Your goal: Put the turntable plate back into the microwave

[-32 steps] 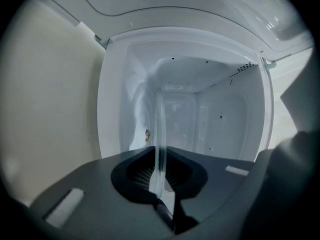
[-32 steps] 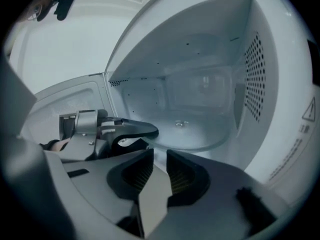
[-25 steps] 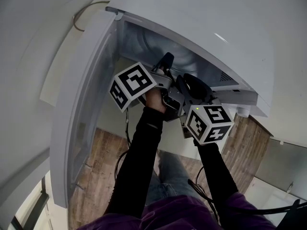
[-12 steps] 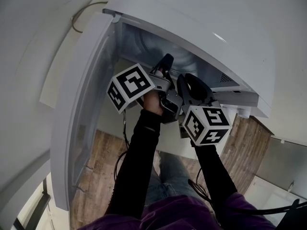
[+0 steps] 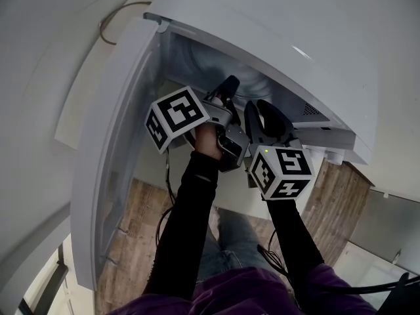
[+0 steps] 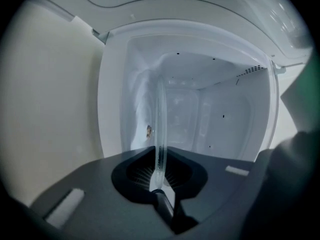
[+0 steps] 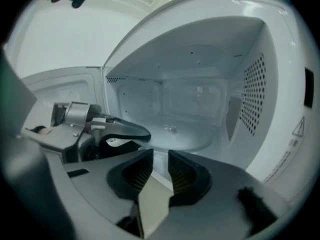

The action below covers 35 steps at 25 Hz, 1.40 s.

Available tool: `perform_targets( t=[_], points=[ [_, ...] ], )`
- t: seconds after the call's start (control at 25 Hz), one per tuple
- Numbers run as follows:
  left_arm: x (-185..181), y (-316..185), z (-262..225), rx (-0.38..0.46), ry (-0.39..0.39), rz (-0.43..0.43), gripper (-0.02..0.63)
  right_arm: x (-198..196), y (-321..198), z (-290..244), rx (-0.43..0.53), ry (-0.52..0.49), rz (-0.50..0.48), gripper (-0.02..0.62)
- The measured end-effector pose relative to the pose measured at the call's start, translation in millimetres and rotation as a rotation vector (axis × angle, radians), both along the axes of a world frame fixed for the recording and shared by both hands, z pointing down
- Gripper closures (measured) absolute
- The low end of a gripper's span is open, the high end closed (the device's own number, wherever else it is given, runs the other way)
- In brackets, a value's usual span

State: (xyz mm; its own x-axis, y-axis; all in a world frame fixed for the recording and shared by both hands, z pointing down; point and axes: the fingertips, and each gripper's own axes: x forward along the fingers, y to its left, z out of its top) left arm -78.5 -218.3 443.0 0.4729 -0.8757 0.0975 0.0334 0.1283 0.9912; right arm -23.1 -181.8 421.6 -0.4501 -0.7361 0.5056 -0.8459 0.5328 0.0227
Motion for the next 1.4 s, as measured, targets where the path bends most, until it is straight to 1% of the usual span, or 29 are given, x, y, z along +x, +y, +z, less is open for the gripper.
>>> perform_targets(
  t=[0.08, 0.16, 0.24, 0.32, 0.36, 0.48, 0.56, 0.72, 0.88, 0.96, 1.2, 1.4],
  points=[
    [1, 0, 0, -0.004, 0.005, 0.000, 0.581, -2, 2, 0, 0.045, 0.080, -0.036, 0.506],
    [2, 0, 0, -0.001, -0.004, 0.016, 0.581, -3, 3, -3, 0.084, 0.132, -0.072, 0.506],
    [4, 0, -1, 0.003, -0.011, 0.034, 0.581, -3, 2, -5, 0.088, 0.127, -0.083, 0.506],
    [5, 0, -1, 0.008, -0.004, 0.042, 0.583, 0, 1, -6, 0.070, 0.095, -0.066, 0.506],
    [5, 1, -1, 0.010, 0.002, 0.045, 0.583, 1, 1, -6, 0.068, 0.095, -0.059, 0.506],
    [7, 1, -2, 0.016, 0.009, 0.059, 0.588, 2, 1, -5, 0.095, 0.147, -0.076, 0.506],
    [8, 0, -2, 0.022, 0.000, 0.068, 0.591, 2, 2, -4, 0.101, 0.158, -0.089, 0.506],
    [7, 1, -2, 0.026, -0.008, 0.064, 0.589, 9, 4, -1, 0.048, 0.068, -0.037, 0.505],
    [8, 1, -1, 0.018, 0.005, 0.065, 0.591, 10, 6, 2, 0.032, 0.052, -0.023, 0.502],
    [8, 1, -1, 0.017, 0.003, 0.067, 0.591, 10, 6, 2, 0.024, 0.023, -0.018, 0.500],
    [9, 2, -3, 0.030, 0.015, 0.080, 0.588, 11, 4, 3, -0.083, -0.177, 0.059, 0.479],
    [8, 3, -3, 0.037, 0.021, 0.086, 0.584, 10, 1, -3, -0.144, -0.370, 0.146, 0.465]
  ],
)
